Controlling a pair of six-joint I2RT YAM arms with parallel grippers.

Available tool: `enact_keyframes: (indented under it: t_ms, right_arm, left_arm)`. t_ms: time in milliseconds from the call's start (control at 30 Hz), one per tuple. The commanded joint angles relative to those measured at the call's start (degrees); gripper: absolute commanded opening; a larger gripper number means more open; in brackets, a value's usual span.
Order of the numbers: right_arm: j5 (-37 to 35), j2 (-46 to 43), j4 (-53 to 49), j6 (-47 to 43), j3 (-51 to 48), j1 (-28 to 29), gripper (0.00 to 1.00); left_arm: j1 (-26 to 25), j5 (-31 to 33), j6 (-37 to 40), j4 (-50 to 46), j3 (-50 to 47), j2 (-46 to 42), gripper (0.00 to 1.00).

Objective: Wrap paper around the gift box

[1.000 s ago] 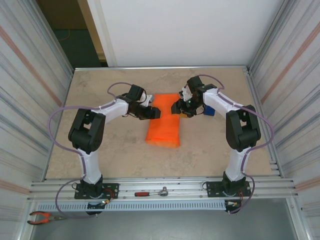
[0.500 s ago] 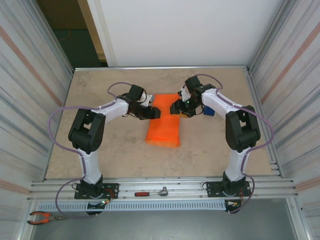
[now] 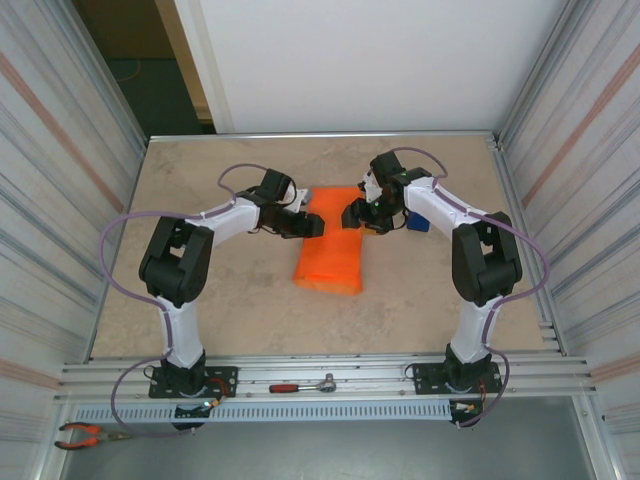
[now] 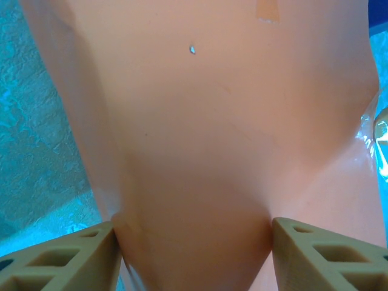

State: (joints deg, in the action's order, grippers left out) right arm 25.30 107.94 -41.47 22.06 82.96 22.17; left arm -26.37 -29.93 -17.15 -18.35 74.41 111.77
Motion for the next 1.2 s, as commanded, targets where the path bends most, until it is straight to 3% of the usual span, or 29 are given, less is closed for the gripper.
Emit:
enact_keyframes:
  t_ms: [0,333,633,833,1167]
  right_arm:
    - [-6.7,-0.2,-1.4,2.2,-1.1,-0.8,0.59]
    - [-4.7,-0.5,3.3,11.9,-4.5,-1.6,0.59]
    - [-7.4,-1.2,3.4,14.5,-5.1,-2.2,0.61]
    - [-7.3,0.0,0.8,6.8,-2.5,-1.7,0.61]
    - [-15.7,1.7,-3.9,-1.8,1.1,1.6,0.61]
  left_arm:
    - [-1.5,8.5,2.1,-8.4,-3.0,5.4,0.62]
    - [-1.8,8.6,2.0,-8.3,-3.0,5.4,0.62]
    - [-1.8,8.7,2.1,-8.5,-3.0,5.4,0.62]
    - [-1.9,8.7,2.1,-8.5,-3.0,5.7,0.62]
    - [-2.2,8.9,2.1,-8.5,-2.9,6.0,0.62]
